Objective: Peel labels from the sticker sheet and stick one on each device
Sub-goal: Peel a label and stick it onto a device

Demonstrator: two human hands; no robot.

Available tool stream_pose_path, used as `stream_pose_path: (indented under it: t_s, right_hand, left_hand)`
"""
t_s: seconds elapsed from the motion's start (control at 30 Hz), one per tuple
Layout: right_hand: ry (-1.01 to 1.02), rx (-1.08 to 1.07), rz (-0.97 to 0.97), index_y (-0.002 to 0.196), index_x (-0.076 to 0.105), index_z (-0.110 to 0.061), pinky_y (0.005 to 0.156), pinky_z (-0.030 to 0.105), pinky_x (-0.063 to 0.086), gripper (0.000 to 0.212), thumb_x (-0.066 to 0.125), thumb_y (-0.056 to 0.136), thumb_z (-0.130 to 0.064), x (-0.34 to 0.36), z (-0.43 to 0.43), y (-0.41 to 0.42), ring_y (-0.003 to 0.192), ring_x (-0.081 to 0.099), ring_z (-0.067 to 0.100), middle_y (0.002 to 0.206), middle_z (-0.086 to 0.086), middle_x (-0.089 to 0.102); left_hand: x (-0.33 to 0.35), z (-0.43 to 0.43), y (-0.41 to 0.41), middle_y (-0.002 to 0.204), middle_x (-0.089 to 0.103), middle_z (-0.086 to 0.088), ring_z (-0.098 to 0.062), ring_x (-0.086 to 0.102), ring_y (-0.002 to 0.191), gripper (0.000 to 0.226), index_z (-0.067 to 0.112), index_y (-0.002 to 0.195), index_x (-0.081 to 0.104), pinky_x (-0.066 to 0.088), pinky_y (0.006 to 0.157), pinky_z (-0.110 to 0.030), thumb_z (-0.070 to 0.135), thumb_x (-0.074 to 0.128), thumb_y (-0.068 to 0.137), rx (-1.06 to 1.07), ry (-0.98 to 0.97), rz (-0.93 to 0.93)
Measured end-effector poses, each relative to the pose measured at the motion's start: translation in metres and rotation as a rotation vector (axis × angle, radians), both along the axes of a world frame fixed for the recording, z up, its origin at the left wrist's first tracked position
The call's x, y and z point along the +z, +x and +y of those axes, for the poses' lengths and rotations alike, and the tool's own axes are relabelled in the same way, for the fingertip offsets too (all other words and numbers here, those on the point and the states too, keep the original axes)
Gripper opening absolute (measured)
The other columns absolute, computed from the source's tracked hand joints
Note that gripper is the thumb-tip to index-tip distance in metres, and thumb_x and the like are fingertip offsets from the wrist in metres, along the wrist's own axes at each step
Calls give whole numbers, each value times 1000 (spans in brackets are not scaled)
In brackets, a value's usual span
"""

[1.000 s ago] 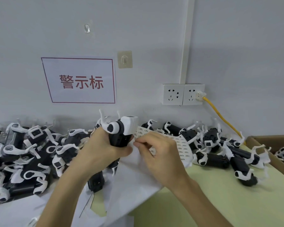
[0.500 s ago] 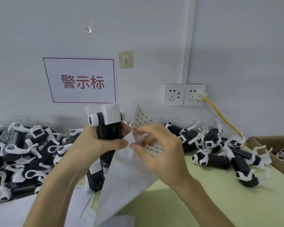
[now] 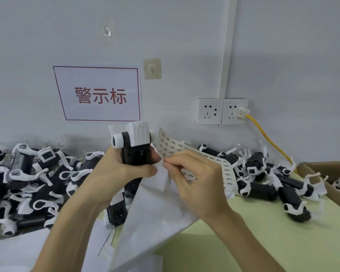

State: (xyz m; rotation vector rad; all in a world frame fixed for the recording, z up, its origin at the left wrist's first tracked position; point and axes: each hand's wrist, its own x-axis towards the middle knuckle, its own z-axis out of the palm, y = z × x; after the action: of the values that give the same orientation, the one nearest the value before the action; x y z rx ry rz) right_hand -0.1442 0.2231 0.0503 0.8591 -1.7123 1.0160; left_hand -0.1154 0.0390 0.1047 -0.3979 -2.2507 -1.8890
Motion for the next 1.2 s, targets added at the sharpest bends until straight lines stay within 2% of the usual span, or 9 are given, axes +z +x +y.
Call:
stream_pose_path:
  t_s: [0.17, 0.4, 0.53, 0.67, 0.73, 0.83, 0.93, 1.07, 1.2]
  right_hand:
    - [8, -12, -7, 85, 75, -3, 76, 19, 52, 4, 74, 88, 0, 2, 1, 0, 81, 66, 10, 84, 1, 73]
    - [-12, 22, -74, 85, 76, -4, 75, 20, 51, 5, 74, 88, 0, 3, 1, 0, 80, 66, 10, 84, 0, 73]
    - [-31, 91, -147, 86, 77, -5, 74, 19, 51, 6, 72, 89, -4, 5, 2, -1, 80, 66, 10, 84, 0, 73]
    - [-71, 146, -246, 87, 78, -6, 74, 32, 56, 9, 70, 91, -7, 6, 4, -2, 81, 69, 11, 85, -2, 73]
    - [-84, 180, -288, 88, 78, -7, 74, 35, 58, 9, 69, 91, -6, 7, 8, -2, 80, 70, 12, 86, -3, 73]
    - [-79, 214, -298, 88, 77, -10, 73, 26, 57, 5, 75, 86, -6, 10, 9, -1, 76, 70, 11, 85, -6, 71]
    - [-62, 190, -257, 87, 76, -10, 72, 27, 57, 13, 85, 77, -8, 12, 6, 2, 72, 68, 12, 84, -2, 69]
    - [-48, 117, -176, 86, 75, -10, 69, 30, 57, 16, 88, 76, -9, 12, 7, 3, 68, 66, 11, 83, -1, 68]
    - [-31, 65, -90, 82, 75, -9, 68, 17, 52, 12, 87, 78, -9, 12, 6, 4, 66, 63, 5, 83, -2, 68]
  left_hand:
    - [-2, 2, -1, 83, 74, 9, -4, 69, 82, 23, 28, 75, 75, 50, 73, -19, 14, 79, 58, -32, 28, -9]
    - [-5, 0, -3, 82, 73, 10, -5, 70, 82, 22, 29, 73, 76, 51, 68, -15, 12, 79, 59, -68, 67, -15]
    - [-5, -1, -4, 82, 72, 10, -7, 70, 83, 23, 29, 73, 75, 51, 71, -19, 12, 78, 59, -67, 68, -34]
    - [-5, -2, -3, 82, 71, 8, -10, 68, 81, 23, 28, 72, 75, 52, 70, -21, 11, 78, 58, -71, 76, -52]
    - [-5, -3, -3, 85, 71, 5, -14, 68, 85, 23, 28, 73, 74, 53, 76, -27, 11, 79, 57, -59, 83, -58]
    - [-3, -3, -2, 87, 70, 1, -19, 68, 87, 24, 28, 72, 74, 52, 83, -35, 11, 79, 57, -48, 94, -66]
    - [-3, -2, -2, 83, 70, 5, -14, 68, 82, 24, 29, 71, 74, 52, 78, -31, 10, 78, 58, -68, 88, -62]
    - [-4, -1, -2, 82, 71, 8, -8, 70, 83, 26, 29, 75, 77, 54, 72, -22, 9, 77, 58, -78, 65, -47]
    - [-4, -2, 0, 86, 75, 10, -4, 71, 86, 31, 31, 80, 80, 55, 70, -15, 9, 77, 58, -83, 56, -34]
